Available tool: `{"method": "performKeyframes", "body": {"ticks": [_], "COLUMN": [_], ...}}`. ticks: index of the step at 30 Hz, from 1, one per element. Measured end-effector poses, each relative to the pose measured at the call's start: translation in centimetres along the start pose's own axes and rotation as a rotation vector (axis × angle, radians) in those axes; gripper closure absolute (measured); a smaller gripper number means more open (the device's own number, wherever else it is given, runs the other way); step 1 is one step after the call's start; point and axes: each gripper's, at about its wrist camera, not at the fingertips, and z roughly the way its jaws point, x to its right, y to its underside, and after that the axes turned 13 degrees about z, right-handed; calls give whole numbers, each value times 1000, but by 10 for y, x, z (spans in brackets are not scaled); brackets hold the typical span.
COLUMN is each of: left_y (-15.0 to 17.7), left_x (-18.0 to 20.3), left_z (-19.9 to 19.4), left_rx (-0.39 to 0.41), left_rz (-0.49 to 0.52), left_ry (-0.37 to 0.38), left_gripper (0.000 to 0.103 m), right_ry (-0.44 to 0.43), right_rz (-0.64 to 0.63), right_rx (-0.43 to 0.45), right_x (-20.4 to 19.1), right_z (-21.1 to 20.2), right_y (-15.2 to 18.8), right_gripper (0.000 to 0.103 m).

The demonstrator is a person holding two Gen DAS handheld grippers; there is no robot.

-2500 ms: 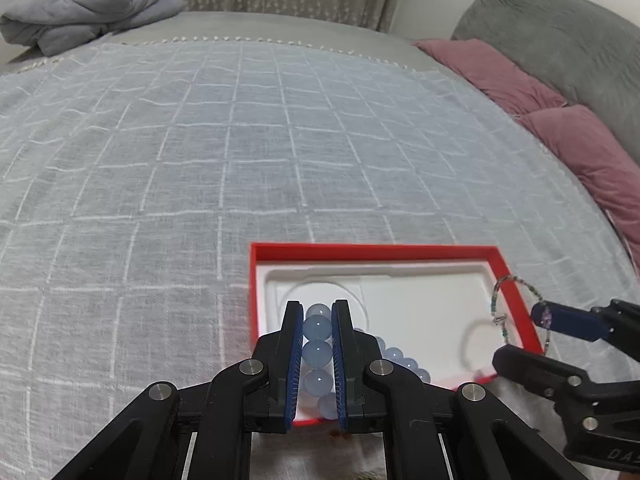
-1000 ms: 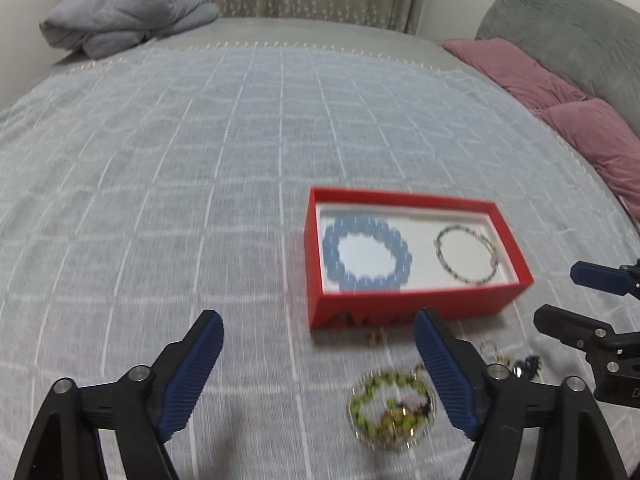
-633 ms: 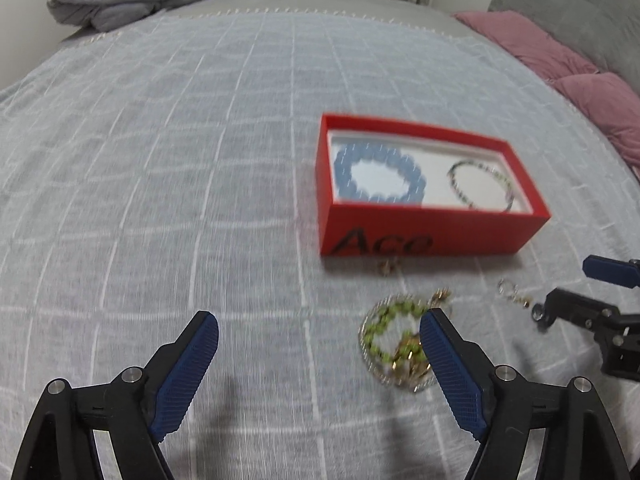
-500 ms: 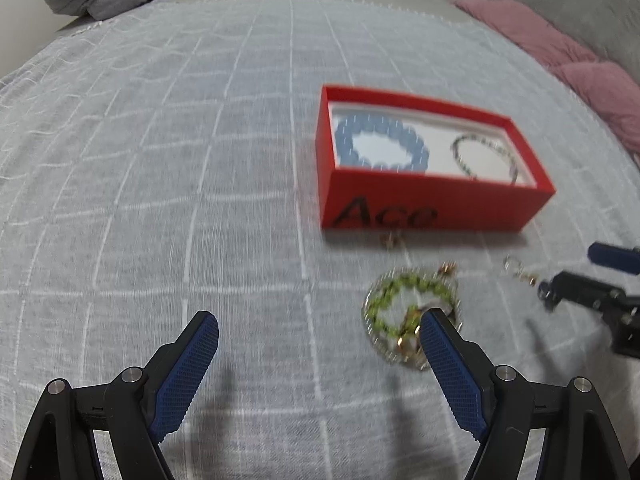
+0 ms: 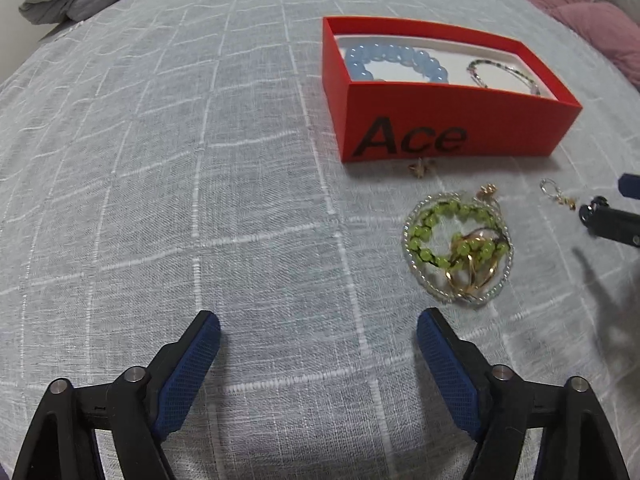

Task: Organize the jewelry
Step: 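Move both tools back toward the green bead bracelet and gold rings, then grasp the green bead bracelet with the left tool while the right grasps the gold rings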

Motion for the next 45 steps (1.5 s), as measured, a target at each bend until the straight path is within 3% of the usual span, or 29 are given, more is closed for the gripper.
{"method": "performKeyframes", "body": {"ticks": [4,6,8,19,27,32,37,45], "left_y": [-3,-7,-10,-23,-32,-39,-40,-42], "left_x": [7,15,21,34,44,46,42,30], "left_z": [-1,-1,-1,0,8,11,7,-21], "left_rx": [20,36,48,87,101,103,111,204], "left_rz": [44,85,135,233,303,298,242,157], "left_ry": [37,46,47,94,84,82,112,164], "left_gripper": [38,54,59,63,79,96,96,96], "right_ry": [-6,-8,-13,-19,-27,-29,-25,-27], "right_rz": [8,15,23,52,55,56,56,56], "right_rx": [-9,-15,-21,-34,-38,-40,-40,-26], "right_x": [0,2,4,11,13,12,14,12], "right_z": [3,3,5,7,7,7,7,3], "right_y": [-1,0,-1,-2,-2,-2,-2,-3], "right_gripper": [31,31,31,31,31,31,31,31]}}
